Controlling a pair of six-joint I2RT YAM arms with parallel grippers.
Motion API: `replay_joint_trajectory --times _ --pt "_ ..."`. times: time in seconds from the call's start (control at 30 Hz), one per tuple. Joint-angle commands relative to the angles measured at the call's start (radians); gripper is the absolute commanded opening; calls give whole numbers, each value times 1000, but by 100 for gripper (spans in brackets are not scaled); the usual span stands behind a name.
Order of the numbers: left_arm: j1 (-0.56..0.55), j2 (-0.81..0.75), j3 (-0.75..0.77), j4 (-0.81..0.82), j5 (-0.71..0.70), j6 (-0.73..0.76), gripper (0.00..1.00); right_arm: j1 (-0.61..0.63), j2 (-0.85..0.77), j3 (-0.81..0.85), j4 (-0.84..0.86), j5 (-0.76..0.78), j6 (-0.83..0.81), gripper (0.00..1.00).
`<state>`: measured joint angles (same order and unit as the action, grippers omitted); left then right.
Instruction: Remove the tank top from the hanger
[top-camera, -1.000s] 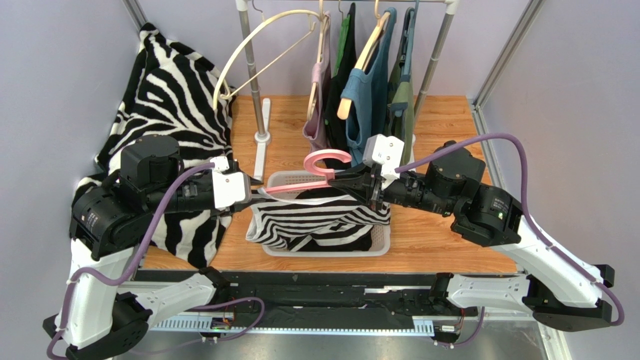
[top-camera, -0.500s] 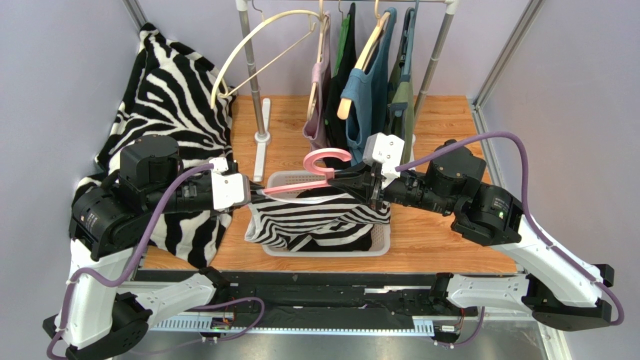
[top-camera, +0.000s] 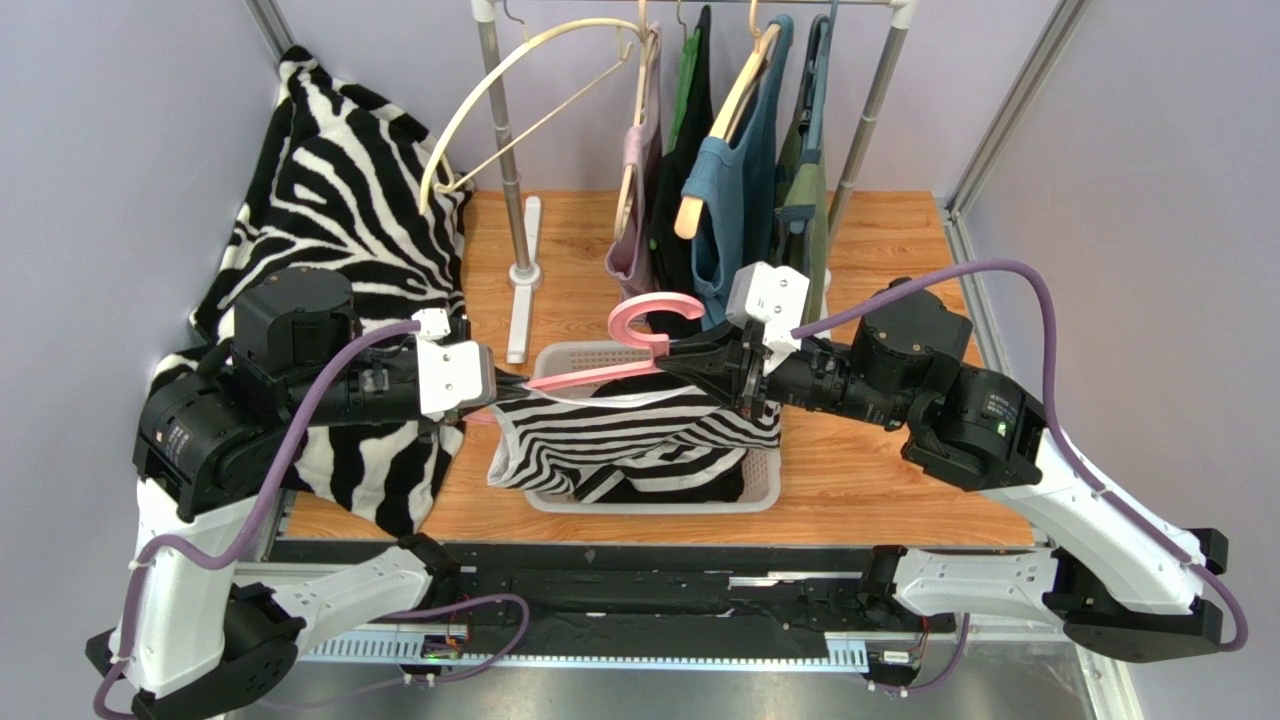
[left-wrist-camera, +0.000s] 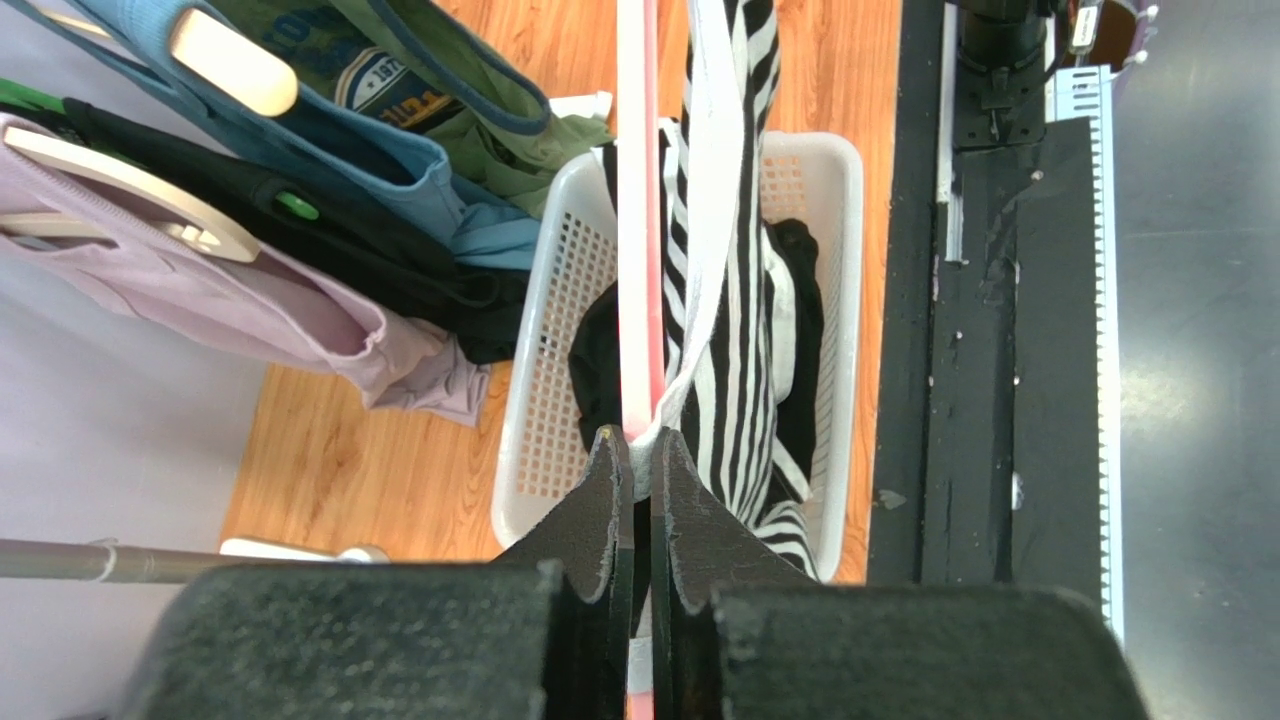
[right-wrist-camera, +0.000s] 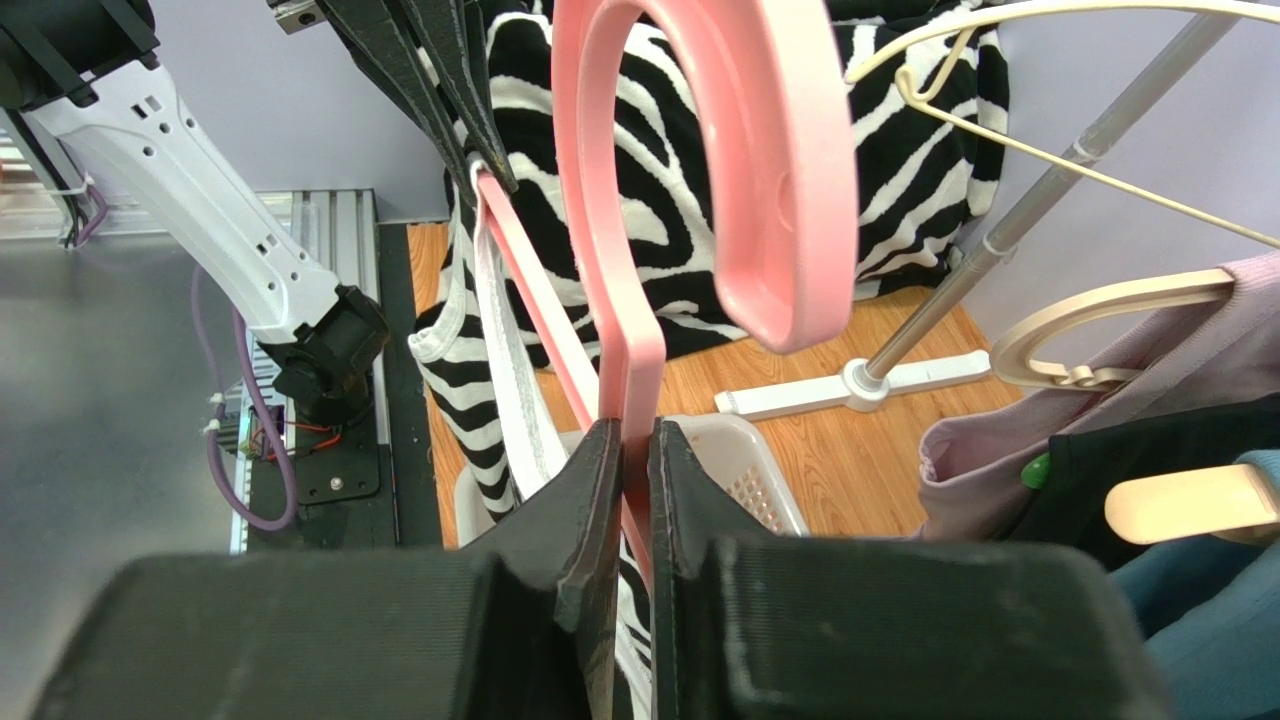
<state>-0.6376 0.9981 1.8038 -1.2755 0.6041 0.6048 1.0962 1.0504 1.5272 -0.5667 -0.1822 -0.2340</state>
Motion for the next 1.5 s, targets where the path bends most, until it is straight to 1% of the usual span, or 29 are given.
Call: replay_joint_trajectory --times 0.0,0.27,0.33,0.4,0.7,0.83,0.87,1.0,1.07,1.23,1.33,1.43,1.47 --pt "0 39 68 68 114 -49 0 -1 25 40 70 -33 21 0" --pt "-1 102 120 99 213 -117 1 -1 40 28 88 -51 41 0" --pt "-2 106 118 105 229 -129 2 1 45 25 88 -53 44 0" --pt "-2 106 115 107 237 -137 7 -1 45 21 91 -56 47 0" --pt "-2 80 85 105 206 -138 13 -1 43 11 93 -48 41 0" --pt "-1 74 75 104 191 -128 22 1 40 10 91 -49 39 0" --pt "-2 71 75 104 183 -126 23 1 42 10 90 -48 41 0" --pt "-2 63 77 100 169 -123 23 -1 40 13 83 -46 39 0" --pt "-2 57 69 99 166 -119 21 -1 39 14 83 -46 39 0" --pt "-2 57 58 99 172 -120 10 -1 45 21 85 -51 47 0" --pt "-2 57 57 91 158 -108 4 -1 43 21 85 -51 47 0" --pt "-2 40 58 87 129 -102 3 -1 37 18 74 -40 42 0" --pt "-1 39 63 82 122 -102 5 -1 34 16 74 -34 39 0"
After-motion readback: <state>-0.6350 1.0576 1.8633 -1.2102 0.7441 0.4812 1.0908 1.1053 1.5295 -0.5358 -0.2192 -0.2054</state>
